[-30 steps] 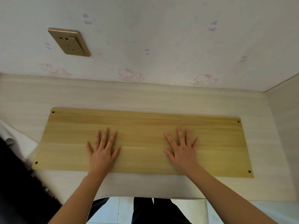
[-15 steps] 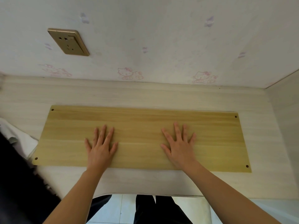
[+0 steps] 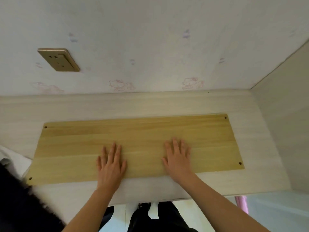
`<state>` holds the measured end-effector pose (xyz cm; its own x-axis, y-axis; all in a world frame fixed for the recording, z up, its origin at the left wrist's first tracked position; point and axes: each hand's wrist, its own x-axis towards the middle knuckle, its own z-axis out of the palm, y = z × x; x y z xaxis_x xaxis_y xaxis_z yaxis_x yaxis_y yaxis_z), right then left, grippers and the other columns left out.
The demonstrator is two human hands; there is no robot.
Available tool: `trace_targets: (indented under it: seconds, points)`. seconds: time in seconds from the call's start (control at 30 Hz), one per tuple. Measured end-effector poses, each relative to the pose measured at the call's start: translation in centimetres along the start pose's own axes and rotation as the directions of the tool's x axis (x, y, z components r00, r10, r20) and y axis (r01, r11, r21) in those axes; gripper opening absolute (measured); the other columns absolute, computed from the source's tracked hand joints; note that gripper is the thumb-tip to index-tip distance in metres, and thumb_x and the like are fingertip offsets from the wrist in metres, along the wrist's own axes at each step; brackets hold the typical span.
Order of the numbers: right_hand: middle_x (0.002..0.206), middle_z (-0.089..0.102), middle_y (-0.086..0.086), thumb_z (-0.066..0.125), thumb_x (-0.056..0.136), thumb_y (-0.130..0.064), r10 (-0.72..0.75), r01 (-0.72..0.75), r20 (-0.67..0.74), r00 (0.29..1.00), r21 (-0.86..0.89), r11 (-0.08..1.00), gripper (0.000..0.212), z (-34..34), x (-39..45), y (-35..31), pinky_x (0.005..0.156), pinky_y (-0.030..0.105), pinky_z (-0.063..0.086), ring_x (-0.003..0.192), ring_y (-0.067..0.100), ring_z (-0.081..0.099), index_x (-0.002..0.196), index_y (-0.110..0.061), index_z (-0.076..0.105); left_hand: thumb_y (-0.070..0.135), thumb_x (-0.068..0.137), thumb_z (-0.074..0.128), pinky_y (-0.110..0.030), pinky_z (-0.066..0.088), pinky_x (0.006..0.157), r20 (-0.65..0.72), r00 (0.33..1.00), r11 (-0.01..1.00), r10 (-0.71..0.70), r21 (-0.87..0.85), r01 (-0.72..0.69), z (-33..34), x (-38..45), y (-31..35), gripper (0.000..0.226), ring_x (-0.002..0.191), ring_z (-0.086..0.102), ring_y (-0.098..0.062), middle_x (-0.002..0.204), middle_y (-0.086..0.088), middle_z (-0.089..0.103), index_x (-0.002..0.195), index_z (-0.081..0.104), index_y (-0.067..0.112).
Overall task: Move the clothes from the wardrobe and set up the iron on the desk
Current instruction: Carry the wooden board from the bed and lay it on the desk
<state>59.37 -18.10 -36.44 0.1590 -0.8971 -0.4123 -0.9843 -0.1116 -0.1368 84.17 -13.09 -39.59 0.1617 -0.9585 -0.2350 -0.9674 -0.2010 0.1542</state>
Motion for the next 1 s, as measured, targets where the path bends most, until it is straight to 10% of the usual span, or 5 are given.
trace_targets:
  seconds: [0.3,0.57,1.0]
  points:
    - [0.132,0.056,0.014,0.079,0.064,-0.025,0.156,-0.150,-0.089,0.984,0.073,0.986,0.067,3.4,-6.0,-0.8,0.093,0.050,0.049,0.119,0.039,0.054,0.124,-0.007,0.056,0.037,0.091,0.039,-0.044,0.034,0.099,-0.046,0.896,0.897,0.442,0.004,-0.442,-0.2,-2.4,4.0,0.044,0.118,0.055,-0.026,0.128,-0.001,0.061,0.120,0.064,0.017]
    - [0.146,0.039,0.011,0.043,0.096,-0.028,0.364,-0.332,-0.104,0.926,0.238,0.913,0.054,4.3,-12.0,-2.0,0.115,0.045,0.021,0.139,0.030,0.029,0.144,-0.005,0.032,0.027,0.088,0.040,-0.036,0.050,0.086,-0.045,0.683,0.681,0.729,-0.048,-0.730,-1.0,-4.2,7.2,0.039,0.098,0.062,-0.020,0.099,0.003,0.067,0.117,0.064,0.014]
    - [0.139,0.049,0.006,0.038,0.099,-0.034,0.731,-0.632,-0.102,0.675,0.432,0.643,0.046,6.6,-26.5,0.6,0.111,0.033,0.027,0.133,0.024,0.039,0.140,-0.012,0.038,0.027,0.088,0.040,-0.032,0.052,0.080,0.034,0.291,0.293,0.956,-0.084,-0.952,1.0,-10.7,15.3,0.037,0.095,0.060,-0.019,0.088,0.003,0.067,0.108,0.068,0.013]
